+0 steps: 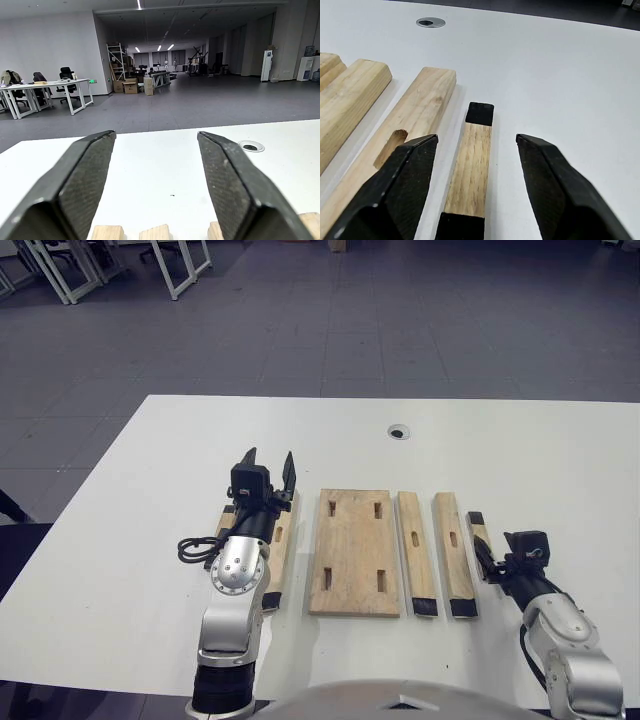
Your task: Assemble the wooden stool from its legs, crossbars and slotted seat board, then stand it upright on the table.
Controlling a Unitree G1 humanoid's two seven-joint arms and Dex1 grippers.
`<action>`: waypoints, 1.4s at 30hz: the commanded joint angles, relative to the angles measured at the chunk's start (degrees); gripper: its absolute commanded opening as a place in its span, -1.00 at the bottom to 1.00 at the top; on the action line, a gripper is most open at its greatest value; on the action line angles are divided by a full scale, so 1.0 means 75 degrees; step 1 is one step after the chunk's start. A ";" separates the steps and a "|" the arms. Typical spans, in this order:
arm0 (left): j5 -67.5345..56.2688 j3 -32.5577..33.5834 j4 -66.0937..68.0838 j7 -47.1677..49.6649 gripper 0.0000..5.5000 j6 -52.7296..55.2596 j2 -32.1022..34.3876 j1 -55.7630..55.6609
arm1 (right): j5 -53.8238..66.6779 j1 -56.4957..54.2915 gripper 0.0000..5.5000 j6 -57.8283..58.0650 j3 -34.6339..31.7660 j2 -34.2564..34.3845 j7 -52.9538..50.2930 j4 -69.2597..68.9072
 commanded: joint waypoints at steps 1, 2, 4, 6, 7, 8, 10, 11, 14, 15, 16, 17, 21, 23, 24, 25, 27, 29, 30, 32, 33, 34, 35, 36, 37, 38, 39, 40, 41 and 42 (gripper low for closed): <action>0.0017 0.0054 -0.0021 -0.0065 0.10 0.0082 0.0118 -0.0022 | -0.0094 -0.0171 0.05 -0.0049 -0.0103 -0.0102 -0.0094 0.0180; 0.0021 0.0061 0.0001 -0.0052 0.10 0.0059 0.0116 -0.0022 | -0.0302 -0.0254 0.05 -0.0328 -0.0060 -0.0182 -0.0151 0.0273; 0.0034 0.0037 0.0068 0.0005 0.10 -0.0008 0.0074 -0.0034 | -0.0823 -0.0521 0.05 -0.1538 0.0121 -0.0345 -0.0247 0.0642; 0.0051 -0.0005 0.0127 0.0029 0.10 -0.0060 0.0042 -0.0067 | -0.1013 -0.0781 0.05 -0.2485 0.0151 -0.0303 -0.0337 0.1089; 0.0063 -0.0016 0.0149 0.0048 0.10 -0.0080 0.0026 -0.0085 | -0.0983 -0.0906 0.05 -0.2882 0.0132 -0.0243 -0.0341 0.1330; 0.0060 -0.0022 0.0192 0.0039 0.10 -0.0099 0.0027 -0.0122 | -0.0957 -0.0965 0.05 -0.3163 0.0109 -0.0173 -0.0368 0.1527; 0.0055 -0.0029 0.0238 0.0005 0.10 -0.0114 0.0033 -0.0174 | -0.0872 -0.1034 0.05 -0.3503 0.0046 -0.0037 -0.0437 0.1832; 0.0055 -0.0034 0.0240 -0.0012 0.10 -0.0111 0.0039 -0.0186 | -0.0844 -0.1070 0.05 -0.3594 0.0026 0.0019 -0.0464 0.1953; 0.0051 -0.0034 0.0187 -0.0056 0.10 -0.0090 0.0078 -0.0145 | -0.0809 -0.1047 0.05 -0.3608 0.0048 0.0099 -0.0444 0.2029; 0.0051 -0.0031 0.0169 -0.0059 0.10 -0.0091 0.0085 -0.0115 | -0.0812 -0.1011 0.05 -0.3591 0.0064 0.0103 -0.0439 0.2011; 0.0054 -0.0029 0.0156 -0.0055 0.10 -0.0098 0.0087 -0.0084 | -0.0816 -0.0987 0.05 -0.3585 0.0085 0.0101 -0.0436 0.2002; 0.0058 -0.0030 0.0159 -0.0054 0.10 -0.0100 0.0092 -0.0079 | -0.0827 -0.0978 0.05 -0.3578 0.0108 0.0098 -0.0433 0.2009; 0.0116 -0.0030 0.0176 -0.0078 0.10 -0.0067 0.0166 -0.0400 | -0.0858 -0.1068 0.05 -0.3492 0.0156 0.0083 -0.0444 0.2062; 0.0105 -0.0014 0.0180 -0.0094 0.10 -0.0057 0.0190 -0.0425 | -0.0868 -0.1020 0.05 -0.3487 0.0171 0.0095 -0.0466 0.2035; 0.0107 -0.0046 0.0169 -0.0095 0.10 -0.0062 0.0190 -0.0312 | -0.0870 -0.0985 0.05 -0.3481 0.0177 0.0097 -0.0468 0.2026; 0.0110 -0.0087 0.0145 -0.0101 0.10 -0.0076 0.0190 -0.0185 | -0.0870 -0.0945 0.05 -0.3473 0.0183 0.0104 -0.0473 0.2000; 0.0158 -0.0204 0.0137 -0.0119 0.10 -0.0155 0.0203 0.0193 | -0.0857 -0.0885 0.05 -0.3432 0.0185 0.0104 -0.0470 0.1962; 0.0254 -0.0326 0.0157 -0.0143 0.10 -0.0298 0.0266 0.0581 | -0.0829 -0.0874 0.05 -0.3368 0.0178 0.0086 -0.0450 0.1934; 0.0289 -0.0351 0.0137 -0.0139 0.10 -0.0379 0.0289 0.0769 | -0.0813 -0.0866 0.05 -0.3340 0.0173 0.0071 -0.0430 0.1912; 0.0373 -0.0380 0.0083 -0.0107 0.10 -0.0545 0.0323 0.1119 | -0.0776 -0.0788 0.05 -0.3282 0.0167 0.0031 -0.0361 0.1860; 0.0428 -0.0408 0.0059 -0.0082 0.10 -0.0616 0.0336 0.1256 | -0.0743 -0.0760 0.05 -0.3214 0.0186 0.0000 -0.0289 0.1843; 0.0488 -0.0444 0.0077 -0.0065 0.10 -0.0686 0.0351 0.1333 | -0.0727 -0.0724 0.05 -0.3158 0.0217 -0.0026 -0.0221 0.1826; 0.0590 -0.0509 0.0101 -0.0057 0.10 -0.0755 0.0376 0.1368 | -0.0618 -0.0665 0.05 -0.2941 0.0246 -0.0056 -0.0100 0.1761; 0.0658 -0.0554 0.0117 -0.0060 0.10 -0.0801 0.0387 0.1384 | -0.0457 -0.0543 0.05 -0.2701 0.0282 -0.0085 0.0066 0.1644; 0.0700 -0.0576 0.0129 -0.0062 0.10 -0.0830 0.0389 0.1389 | -0.0314 -0.0417 0.05 -0.2495 0.0283 -0.0084 0.0176 0.1520; 0.0726 -0.0580 0.0120 -0.0055 0.10 -0.0845 0.0383 0.1406 | -0.0195 -0.0314 0.05 -0.2303 0.0262 -0.0075 0.0242 0.1399; 0.0714 -0.0544 0.0132 -0.0064 0.10 -0.0849 0.0387 0.1390 | -0.0093 -0.0208 0.05 -0.2075 0.0212 -0.0054 0.0239 0.1282; 0.0707 -0.0510 0.0144 -0.0073 0.10 -0.0852 0.0390 0.1375 | -0.0020 -0.0143 0.05 -0.1882 0.0159 -0.0035 0.0228 0.1205; 0.0702 -0.0487 0.0155 -0.0082 0.10 -0.0852 0.0391 0.1361 | 0.0023 -0.0100 0.05 -0.1694 0.0111 -0.0032 0.0188 0.1150; 0.0697 -0.0472 0.0165 -0.0092 0.10 -0.0851 0.0393 0.1347 | 0.0054 -0.0070 0.05 -0.1538 0.0084 -0.0036 0.0149 0.1109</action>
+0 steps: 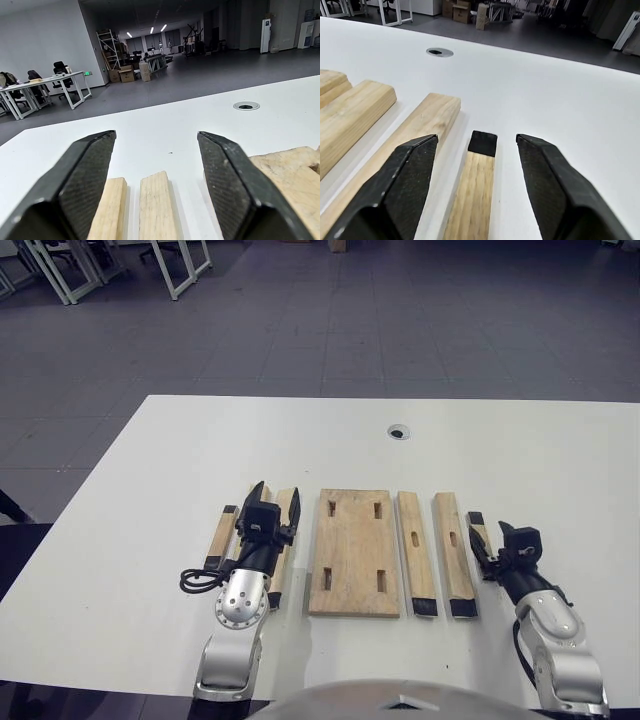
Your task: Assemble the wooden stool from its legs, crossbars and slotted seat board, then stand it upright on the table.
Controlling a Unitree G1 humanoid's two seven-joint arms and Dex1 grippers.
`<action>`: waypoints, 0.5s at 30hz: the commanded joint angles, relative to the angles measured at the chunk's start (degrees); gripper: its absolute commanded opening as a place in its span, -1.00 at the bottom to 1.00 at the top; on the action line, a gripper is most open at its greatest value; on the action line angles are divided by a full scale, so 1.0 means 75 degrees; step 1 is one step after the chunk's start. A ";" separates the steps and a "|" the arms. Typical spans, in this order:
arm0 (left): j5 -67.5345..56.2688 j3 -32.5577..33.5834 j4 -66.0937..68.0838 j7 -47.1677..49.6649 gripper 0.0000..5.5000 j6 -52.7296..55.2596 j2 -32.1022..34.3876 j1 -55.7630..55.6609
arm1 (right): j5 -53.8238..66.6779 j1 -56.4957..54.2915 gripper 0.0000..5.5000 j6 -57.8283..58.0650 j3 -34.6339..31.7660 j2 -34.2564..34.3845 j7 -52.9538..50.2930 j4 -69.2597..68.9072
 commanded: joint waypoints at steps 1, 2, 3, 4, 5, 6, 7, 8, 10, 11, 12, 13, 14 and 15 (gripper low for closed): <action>0.0032 0.0068 0.0022 -0.0041 0.10 -0.0014 0.0081 -0.0059 | 0.0127 0.0135 0.05 0.0729 -0.0180 -0.0020 -0.0111 -0.0286; 0.0027 0.0075 0.0039 -0.0042 0.10 -0.0008 0.0079 -0.0086 | 0.0104 0.0174 0.05 0.1010 -0.0182 -0.0044 -0.0147 -0.0378; 0.0022 0.0084 0.0051 -0.0039 0.10 -0.0005 0.0079 -0.0105 | 0.0074 0.0209 0.05 0.1258 -0.0158 -0.0076 -0.0154 -0.0466; 0.0020 0.0090 0.0062 -0.0029 0.10 0.0000 0.0070 -0.0125 | 0.0003 0.0253 0.05 0.1524 -0.0077 -0.0174 -0.0109 -0.0575; 0.0022 0.0089 0.0076 -0.0018 0.10 0.0008 0.0058 -0.0151 | -0.0032 0.0269 0.05 0.1796 -0.0032 -0.0254 -0.0082 -0.0668; 0.0023 0.0090 0.0091 -0.0012 0.10 0.0016 0.0049 -0.0180 | -0.0071 0.0266 0.05 0.1998 0.0001 -0.0329 -0.0068 -0.0740; 0.0018 0.0099 0.0102 -0.0006 0.10 0.0014 0.0043 -0.0195 | -0.0114 0.0268 0.05 0.2227 0.0017 -0.0395 -0.0082 -0.0816; 0.0010 0.0110 0.0106 -0.0001 0.10 0.0007 0.0040 -0.0195 | -0.0128 0.0273 0.05 0.2410 0.0014 -0.0426 -0.0110 -0.0884; -0.0028 0.0151 0.0118 0.0021 0.10 -0.0012 0.0016 -0.0187 | -0.0184 0.0313 0.05 0.2791 -0.0011 -0.0448 -0.0234 -0.1037; -0.0040 0.0163 0.0127 0.0028 0.10 -0.0014 0.0008 -0.0192 | -0.0222 0.0329 0.05 0.2928 -0.0033 -0.0444 -0.0306 -0.1097; -0.0047 0.0173 0.0126 0.0029 0.10 -0.0013 -0.0001 -0.0196 | -0.0231 0.0365 -0.02 0.3097 -0.0082 -0.0405 -0.0396 -0.1180; -0.0048 0.0182 0.0130 0.0026 0.10 -0.0013 -0.0011 -0.0204 | -0.0223 0.0389 -0.06 0.3205 -0.0109 -0.0386 -0.0430 -0.1239; -0.0049 0.0196 0.0135 0.0023 0.10 -0.0014 -0.0019 -0.0216 | -0.0190 0.0392 -0.15 0.3290 -0.0143 -0.0341 -0.0469 -0.1276; -0.0049 0.0210 0.0145 0.0021 0.10 -0.0017 -0.0027 -0.0232 | -0.0153 0.0376 -0.21 0.3319 -0.0159 -0.0310 -0.0479 -0.1282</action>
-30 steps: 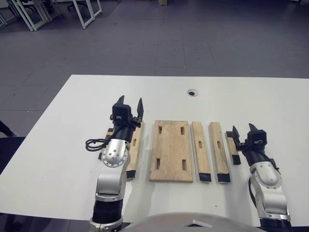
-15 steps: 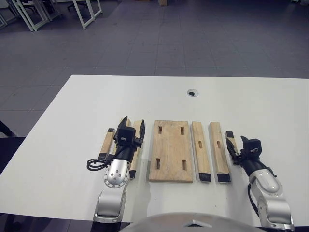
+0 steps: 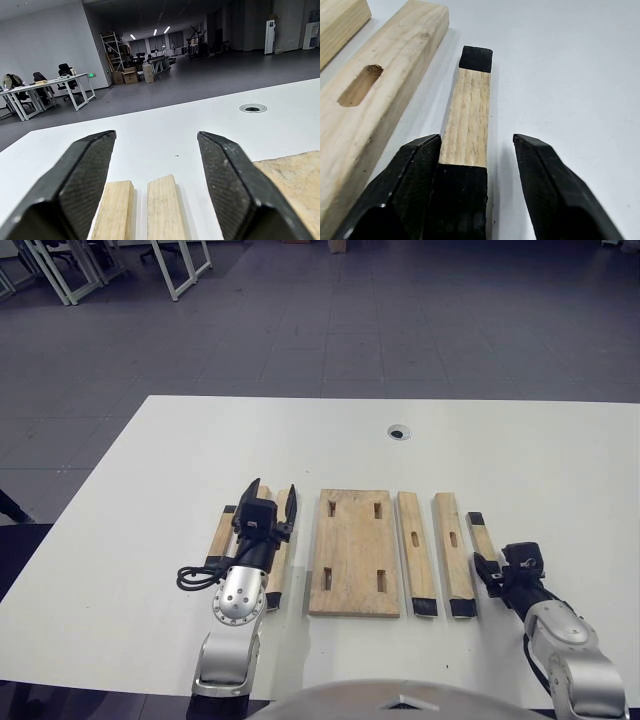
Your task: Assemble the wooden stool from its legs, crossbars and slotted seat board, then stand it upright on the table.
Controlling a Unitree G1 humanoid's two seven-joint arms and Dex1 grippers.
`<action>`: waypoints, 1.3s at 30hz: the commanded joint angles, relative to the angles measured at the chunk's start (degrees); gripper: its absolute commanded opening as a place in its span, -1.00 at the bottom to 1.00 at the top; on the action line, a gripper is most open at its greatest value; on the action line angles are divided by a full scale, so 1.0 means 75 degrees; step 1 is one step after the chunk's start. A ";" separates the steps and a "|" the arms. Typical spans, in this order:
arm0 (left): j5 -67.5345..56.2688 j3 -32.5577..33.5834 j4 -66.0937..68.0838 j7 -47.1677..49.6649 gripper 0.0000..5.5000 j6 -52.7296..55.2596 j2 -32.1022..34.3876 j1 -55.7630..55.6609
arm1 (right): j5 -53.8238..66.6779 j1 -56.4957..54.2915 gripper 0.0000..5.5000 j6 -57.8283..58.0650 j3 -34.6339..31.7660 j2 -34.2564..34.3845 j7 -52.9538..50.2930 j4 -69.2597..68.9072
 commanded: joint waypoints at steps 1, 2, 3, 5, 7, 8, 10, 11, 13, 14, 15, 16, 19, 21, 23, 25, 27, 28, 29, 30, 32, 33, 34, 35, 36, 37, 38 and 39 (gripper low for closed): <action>-0.0033 0.0065 0.0069 0.0009 0.10 -0.0013 -0.0014 -0.0124 | 0.0052 0.0057 -0.26 0.0394 -0.0121 0.0077 -0.0104 -0.0026; -0.0041 0.0091 0.0088 -0.0002 0.10 -0.0011 -0.0009 -0.0170 | 0.0110 0.0005 -0.35 0.0389 -0.0122 0.0102 -0.0077 -0.0002; -0.0049 0.0116 0.0101 -0.0012 0.10 -0.0012 -0.0002 -0.0205 | 0.0142 -0.0029 -0.41 0.0386 -0.0121 0.0113 -0.0056 0.0014; -0.0068 0.0172 0.0119 -0.0035 0.10 -0.0001 0.0023 -0.0297 | 0.0193 -0.0090 -0.52 0.0361 -0.0129 0.0130 -0.0050 0.0049; -0.0082 0.0223 0.0139 -0.0057 0.10 0.0012 0.0048 -0.0426 | 0.0179 -0.0224 -0.52 0.0220 -0.0147 0.0129 -0.0079 0.0138; -0.0105 0.0250 0.0144 -0.0073 0.10 0.0035 0.0065 -0.0524 | 0.0143 -0.0345 -0.52 0.0047 -0.0174 0.0118 -0.0103 0.0187; -0.0409 0.0411 0.0133 -0.0135 0.10 0.0249 -0.0007 -0.0818 | 0.0103 -0.0777 -0.52 -0.0406 -0.0396 0.0092 -0.0217 0.0302; -0.0733 0.0531 0.0089 -0.0215 0.10 0.0519 -0.0075 -0.1024 | 0.0072 -0.1107 -0.52 -0.0741 -0.0476 -0.0014 -0.0190 0.0405; -0.2208 0.1006 -0.0013 -0.0449 0.10 0.1663 -0.0417 -0.1687 | 0.0070 -0.1891 -0.52 -0.1523 -0.0373 -0.0463 0.0363 0.0802; -0.3065 0.1262 -0.0034 -0.0566 0.10 0.2321 -0.0559 -0.2020 | 0.0103 -0.2229 -0.52 -0.1912 -0.0216 -0.0681 0.0795 0.1052; -0.4005 0.1533 0.0031 -0.0744 0.10 0.3072 -0.0612 -0.2447 | 0.0114 -0.2682 -0.52 -0.2573 0.0068 -0.0956 0.1462 0.1461; -0.4658 0.1716 0.0098 -0.0860 0.10 0.3658 -0.0606 -0.2759 | 0.0160 -0.3058 -0.52 -0.3089 0.0272 -0.1126 0.1990 0.1803; -0.6370 0.2239 0.0347 -0.0975 0.26 0.4950 -0.0560 -0.3577 | 0.0276 -0.4296 -0.52 -0.4397 0.0739 -0.1228 0.3053 0.2764; -0.7747 0.2663 0.0526 -0.0800 0.39 0.5614 -0.0751 -0.4035 | 0.0336 -0.4786 -0.53 -0.4958 0.1001 -0.1109 0.3480 0.3116; -0.8592 0.2734 0.0649 -0.0641 0.53 0.6076 -0.0886 -0.4286 | 0.0447 -0.5077 -0.53 -0.5209 0.1227 -0.0979 0.3782 0.3157; -0.9055 0.2619 0.0693 -0.0508 0.65 0.6364 -0.0951 -0.4271 | 0.0575 -0.5201 -0.53 -0.5279 0.1433 -0.0874 0.3979 0.3035; -0.9373 0.2514 0.0686 -0.0368 0.71 0.6450 -0.1085 -0.4209 | 0.0608 -0.5284 -0.53 -0.5386 0.1589 -0.0772 0.4096 0.3063; -0.9424 0.2422 0.0671 -0.0359 0.71 0.6425 -0.1122 -0.4156 | 0.0604 -0.5329 -0.53 -0.5466 0.1654 -0.0721 0.4151 0.3113; -0.9426 0.2341 0.0667 -0.0357 0.71 0.6388 -0.1127 -0.4115 | 0.0611 -0.5364 -0.53 -0.5515 0.1696 -0.0680 0.4183 0.3145; -0.9412 0.2297 0.0690 -0.0369 0.71 0.6303 -0.1131 -0.4084 | 0.0627 -0.5386 -0.53 -0.5545 0.1756 -0.0655 0.4240 0.3138; -0.9481 0.2285 0.0722 -0.0366 0.71 0.6166 -0.1147 -0.4103 | 0.0652 -0.5322 -0.53 -0.5573 0.1876 -0.0647 0.4370 0.3031; -0.9503 0.2274 0.0729 -0.0355 0.71 0.6106 -0.1153 -0.4128 | 0.0653 -0.5285 -0.53 -0.5584 0.1926 -0.0642 0.4428 0.2983; -0.9518 0.2272 0.0747 -0.0346 0.71 0.6018 -0.1186 -0.4164 | 0.0650 -0.5246 -0.53 -0.5591 0.1964 -0.0642 0.4463 0.2938; -0.9526 0.2270 0.0765 -0.0338 0.71 0.5952 -0.1204 -0.4195 | 0.0634 -0.5212 -0.53 -0.5611 0.1997 -0.0645 0.4488 0.2913; -0.9495 0.2254 0.0769 -0.0349 0.71 0.5885 -0.1200 -0.4227 | 0.0609 -0.5176 -0.53 -0.5640 0.2024 -0.0655 0.4506 0.2901; -0.9403 0.2193 0.0756 -0.0387 0.71 0.5820 -0.1148 -0.4257 | 0.0594 -0.5133 -0.53 -0.5648 0.2036 -0.0669 0.4515 0.2876; -0.9306 0.2137 0.0733 -0.0423 0.65 0.5723 -0.1115 -0.4268 | 0.0591 -0.5094 -0.53 -0.5627 0.2054 -0.0674 0.4518 0.2833; -0.9195 0.2077 0.0696 -0.0475 0.60 0.5628 -0.1067 -0.4265 | 0.0600 -0.5055 -0.53 -0.5593 0.2074 -0.0673 0.4524 0.2782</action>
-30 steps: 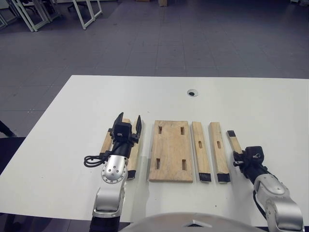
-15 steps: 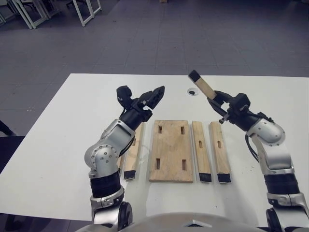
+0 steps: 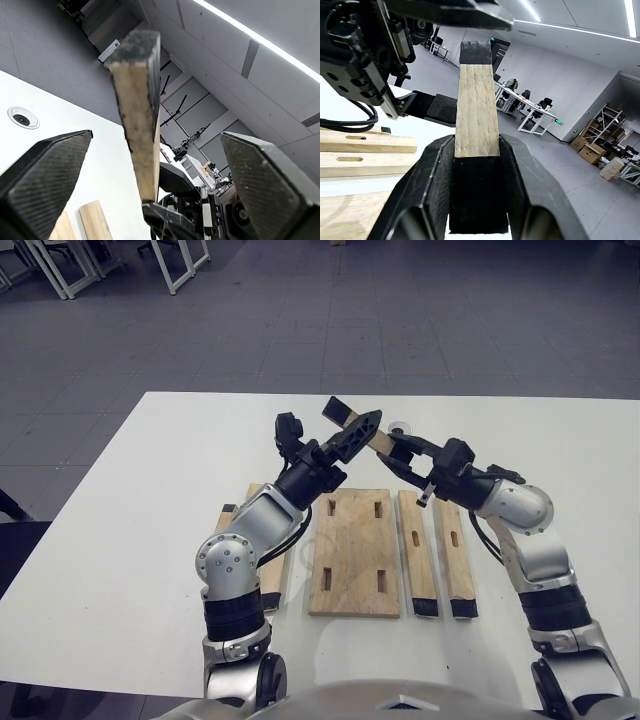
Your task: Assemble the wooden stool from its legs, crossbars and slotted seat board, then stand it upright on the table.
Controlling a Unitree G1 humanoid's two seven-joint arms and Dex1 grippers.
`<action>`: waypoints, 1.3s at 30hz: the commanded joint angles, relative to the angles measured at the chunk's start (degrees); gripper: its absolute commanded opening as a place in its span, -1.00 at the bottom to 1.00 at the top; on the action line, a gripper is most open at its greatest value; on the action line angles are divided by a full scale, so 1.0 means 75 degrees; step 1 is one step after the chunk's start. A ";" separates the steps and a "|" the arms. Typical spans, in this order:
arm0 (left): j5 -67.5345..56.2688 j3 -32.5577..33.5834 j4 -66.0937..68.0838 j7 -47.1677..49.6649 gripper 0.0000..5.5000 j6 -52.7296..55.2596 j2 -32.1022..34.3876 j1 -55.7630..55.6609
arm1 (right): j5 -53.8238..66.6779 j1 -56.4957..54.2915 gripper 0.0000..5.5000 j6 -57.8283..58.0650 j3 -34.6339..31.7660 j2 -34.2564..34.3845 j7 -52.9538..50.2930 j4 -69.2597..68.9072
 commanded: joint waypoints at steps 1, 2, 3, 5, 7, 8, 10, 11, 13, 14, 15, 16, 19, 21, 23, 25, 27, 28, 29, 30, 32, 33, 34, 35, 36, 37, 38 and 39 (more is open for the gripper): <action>0.0349 -0.0265 -0.0065 -0.0098 0.54 -0.0321 0.0191 -0.0144 | 0.0056 0.0121 -0.53 0.0035 0.0114 -0.0044 0.0084 -0.0255; 0.0410 -0.0337 -0.0108 -0.0140 0.48 -0.0402 0.0216 -0.0119 | 0.0057 0.0147 -0.53 0.0043 0.0126 -0.0044 0.0097 -0.0271; 0.0515 -0.0431 -0.0139 -0.0200 0.42 -0.0465 0.0260 -0.0106 | 0.0059 0.0163 -0.53 0.0052 0.0127 -0.0052 0.0106 -0.0270; 0.0651 -0.0549 -0.0168 -0.0281 0.27 -0.0603 0.0328 -0.0059 | 0.0065 0.0186 -0.53 0.0073 0.0125 -0.0075 0.0105 -0.0265; 0.0721 -0.0608 -0.0179 -0.0384 0.18 -0.0717 0.0403 0.0014 | 0.0122 0.0198 -0.53 0.0179 0.0091 -0.0063 0.0066 -0.0284; 0.0736 -0.0615 -0.0172 -0.0429 0.10 -0.0771 0.0426 0.0043 | 0.0174 0.0199 -0.53 0.0250 0.0063 -0.0047 0.0050 -0.0282; 0.0752 -0.0631 -0.0160 -0.0491 -0.01 -0.0858 0.0471 0.0075 | 0.0328 0.0214 -0.53 0.0451 0.0018 -0.0042 0.0058 -0.0321; 0.0760 -0.0640 -0.0149 -0.0500 -0.07 -0.0907 0.0488 0.0075 | 0.0420 0.0207 -0.53 0.0558 -0.0001 -0.0059 0.0073 -0.0343; 0.0765 -0.0640 -0.0123 -0.0504 -0.17 -0.0981 0.0517 0.0069 | 0.0506 0.0217 -0.53 0.0667 -0.0010 -0.0103 0.0117 -0.0387; 0.0770 -0.0640 -0.0115 -0.0510 -0.22 -0.1003 0.0522 0.0067 | 0.0522 0.0224 -0.53 0.0683 -0.0011 -0.0123 0.0126 -0.0393; 0.0771 -0.0652 -0.0125 -0.0521 -0.28 -0.1013 0.0529 0.0078 | 0.0524 0.0237 -0.53 0.0700 -0.0013 -0.0140 0.0116 -0.0413; 0.0769 -0.0671 -0.0146 -0.0526 -0.33 -0.1021 0.0524 0.0102 | 0.0530 0.0247 -0.53 0.0719 -0.0021 -0.0152 0.0111 -0.0431; 0.0780 -0.0715 -0.0150 -0.0542 -0.46 -0.1073 0.0517 0.0180 | 0.0551 0.0266 -0.53 0.0767 -0.0041 -0.0169 0.0130 -0.0454; 0.0779 -0.0719 -0.0114 -0.0561 -0.57 -0.1093 0.0544 0.0167 | 0.0580 0.0275 -0.53 0.0788 -0.0045 -0.0169 0.0168 -0.0456; 0.0805 -0.0704 -0.0062 -0.0577 -0.73 -0.1114 0.0590 0.0153 | 0.0602 0.0281 -0.53 0.0801 -0.0057 -0.0177 0.0193 -0.0448; 0.0931 -0.0716 0.0018 -0.0562 -0.83 -0.1131 0.0680 0.0161 | 0.0619 0.0284 -0.53 0.0811 -0.0061 -0.0184 0.0201 -0.0463; 0.1105 -0.0740 0.0135 -0.0480 -0.84 -0.1181 0.0707 0.0173 | 0.0622 0.0293 -0.53 0.0819 -0.0053 -0.0192 0.0204 -0.0500; 0.1188 -0.0745 0.0190 -0.0446 -0.84 -0.1213 0.0704 0.0174 | 0.0620 0.0296 -0.53 0.0819 -0.0049 -0.0196 0.0207 -0.0512; 0.1261 -0.0745 0.0236 -0.0412 -0.84 -0.1246 0.0703 0.0174 | 0.0612 0.0292 -0.53 0.0828 -0.0040 -0.0198 0.0210 -0.0523; 0.1293 -0.0742 0.0259 -0.0391 -0.84 -0.1270 0.0694 0.0177 | 0.0599 0.0292 -0.53 0.0851 -0.0022 -0.0211 0.0221 -0.0544; 0.1332 -0.0718 0.0310 -0.0326 -0.84 -0.1328 0.0678 0.0179 | 0.0534 0.0318 -0.40 0.0992 0.0025 -0.0267 0.0210 -0.0623; 0.1375 -0.0692 0.0320 -0.0295 -0.84 -0.1360 0.0704 0.0181 | 0.0514 0.0335 -0.36 0.1045 0.0035 -0.0291 0.0205 -0.0659; 0.1447 -0.0661 0.0325 -0.0273 -0.84 -0.1381 0.0722 0.0183 | 0.0506 0.0351 -0.28 0.1068 0.0040 -0.0321 0.0217 -0.0684; 0.1492 -0.0599 0.0343 -0.0252 -0.84 -0.1398 0.0742 0.0170 | 0.0507 0.0365 -0.20 0.1083 0.0037 -0.0337 0.0214 -0.0708; 0.1503 -0.0531 0.0361 -0.0227 -0.84 -0.1416 0.0756 0.0147 | 0.0487 0.0375 -0.15 0.1093 0.0055 -0.0358 0.0229 -0.0724; 0.1490 -0.0472 0.0371 -0.0204 -0.84 -0.1424 0.0761 0.0131 | 0.0469 0.0383 -0.09 0.1105 0.0070 -0.0364 0.0227 -0.0737; 0.1500 -0.0390 0.0303 -0.0144 -0.84 -0.1446 0.0806 0.0147 | 0.0441 0.0382 -0.04 0.1099 0.0058 -0.0380 0.0215 -0.0714; 0.1548 -0.0303 0.0199 -0.0068 -0.84 -0.1474 0.0877 0.0188 | 0.0416 0.0379 0.02 0.1111 0.0027 -0.0387 0.0177 -0.0685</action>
